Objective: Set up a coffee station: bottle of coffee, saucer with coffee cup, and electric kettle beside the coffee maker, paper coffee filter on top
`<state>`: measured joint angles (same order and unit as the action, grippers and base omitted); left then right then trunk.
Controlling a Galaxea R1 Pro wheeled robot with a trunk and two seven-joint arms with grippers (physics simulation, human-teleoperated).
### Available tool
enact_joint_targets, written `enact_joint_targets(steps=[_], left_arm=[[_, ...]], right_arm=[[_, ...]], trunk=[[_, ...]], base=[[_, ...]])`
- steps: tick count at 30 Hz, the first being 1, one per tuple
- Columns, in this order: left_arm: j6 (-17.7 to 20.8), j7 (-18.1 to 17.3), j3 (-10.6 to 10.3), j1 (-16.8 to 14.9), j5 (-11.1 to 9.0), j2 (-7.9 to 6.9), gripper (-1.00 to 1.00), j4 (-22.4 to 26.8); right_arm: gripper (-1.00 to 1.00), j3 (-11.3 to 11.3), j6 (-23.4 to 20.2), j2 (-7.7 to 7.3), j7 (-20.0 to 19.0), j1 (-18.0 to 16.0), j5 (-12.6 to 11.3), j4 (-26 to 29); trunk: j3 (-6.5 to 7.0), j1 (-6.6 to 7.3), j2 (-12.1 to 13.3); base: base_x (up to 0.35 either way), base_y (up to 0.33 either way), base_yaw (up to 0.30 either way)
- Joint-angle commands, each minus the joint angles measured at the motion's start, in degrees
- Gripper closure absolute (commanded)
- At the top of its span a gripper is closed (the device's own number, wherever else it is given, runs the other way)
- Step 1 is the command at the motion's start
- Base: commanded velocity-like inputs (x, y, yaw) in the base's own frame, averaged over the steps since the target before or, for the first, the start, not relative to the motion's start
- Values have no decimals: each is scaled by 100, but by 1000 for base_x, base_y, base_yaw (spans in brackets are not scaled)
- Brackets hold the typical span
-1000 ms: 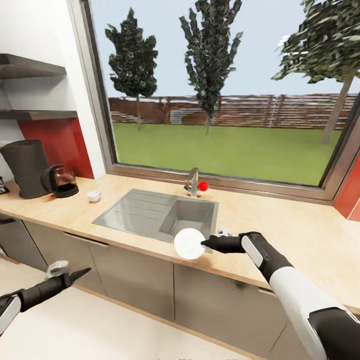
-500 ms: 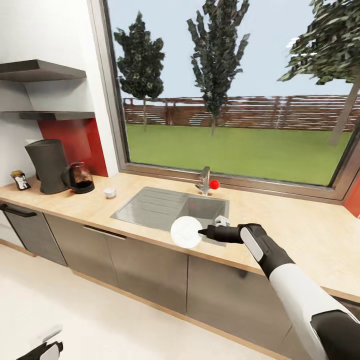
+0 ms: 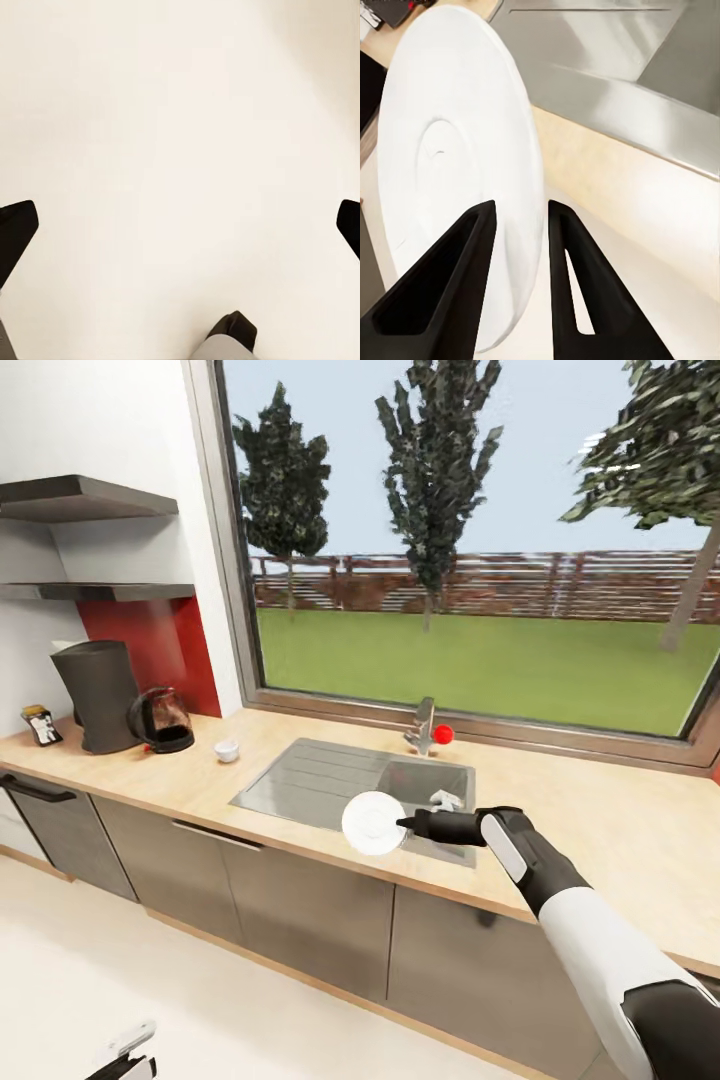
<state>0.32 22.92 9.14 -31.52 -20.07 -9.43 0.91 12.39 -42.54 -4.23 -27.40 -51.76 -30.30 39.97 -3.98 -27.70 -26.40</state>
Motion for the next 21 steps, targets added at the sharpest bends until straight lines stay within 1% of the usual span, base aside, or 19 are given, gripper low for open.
enact_joint_targets(steps=[1, 21], left_arm=[[4, 10, 44, -3, 12, 1, -100, 6], [4, 10, 44, -3, 12, -6, -100, 6]], right_arm=[[100, 13, -18, -2, -11, -7, -12, 3], [100, 6, -53, 2, -11, -9, -20, 3]], trunk=[[-12, -5, -11], [-12, -5, -11]], base=[[190, 302, 0], [166, 310, 0]])
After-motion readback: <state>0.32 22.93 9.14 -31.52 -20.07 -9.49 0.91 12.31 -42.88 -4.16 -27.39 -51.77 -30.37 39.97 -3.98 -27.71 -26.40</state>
